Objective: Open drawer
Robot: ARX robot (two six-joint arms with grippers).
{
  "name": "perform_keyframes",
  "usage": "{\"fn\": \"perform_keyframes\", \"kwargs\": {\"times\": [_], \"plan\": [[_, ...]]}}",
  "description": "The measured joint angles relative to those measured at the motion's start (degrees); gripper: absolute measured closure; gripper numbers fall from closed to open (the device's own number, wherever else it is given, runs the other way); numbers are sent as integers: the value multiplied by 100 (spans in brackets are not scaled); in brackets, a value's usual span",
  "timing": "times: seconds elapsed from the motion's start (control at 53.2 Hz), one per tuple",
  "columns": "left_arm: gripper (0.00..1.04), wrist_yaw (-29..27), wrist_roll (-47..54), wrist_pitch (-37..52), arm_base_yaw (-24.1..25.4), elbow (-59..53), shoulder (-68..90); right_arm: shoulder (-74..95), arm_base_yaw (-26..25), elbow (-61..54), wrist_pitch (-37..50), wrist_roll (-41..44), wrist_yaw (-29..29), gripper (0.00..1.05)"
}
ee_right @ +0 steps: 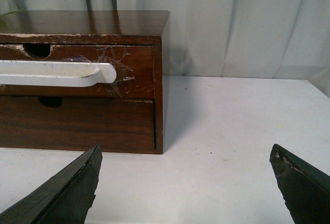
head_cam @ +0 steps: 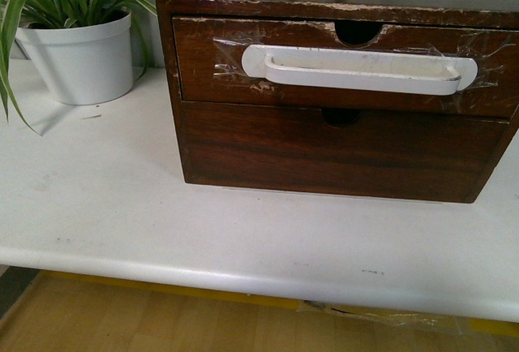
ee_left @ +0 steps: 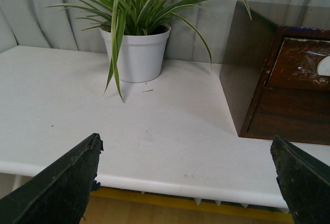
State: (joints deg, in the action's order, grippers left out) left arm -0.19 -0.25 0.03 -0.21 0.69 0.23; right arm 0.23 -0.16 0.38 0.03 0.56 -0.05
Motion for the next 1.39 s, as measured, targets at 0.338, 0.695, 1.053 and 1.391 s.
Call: {"fn": "perform_keyframes", "kwargs": {"times": [0.338, 0.695, 1.053, 1.391], "plan": [[6, 0, 0, 0, 0, 0, 0, 0, 0, 0, 0, 0, 0, 9], [6, -424, -116, -55, -155, 11, 68, 0, 0, 0, 0, 0, -2, 9], [6, -2006, -275, -321, -1045, 503, 1217, 1556, -1152, 765, -415, 503, -4151, 9], [6, 654, 1928, -1038, -634, 2164, 3252, 3495, -922, 2262, -1189, 2723, -4312, 9]]}}
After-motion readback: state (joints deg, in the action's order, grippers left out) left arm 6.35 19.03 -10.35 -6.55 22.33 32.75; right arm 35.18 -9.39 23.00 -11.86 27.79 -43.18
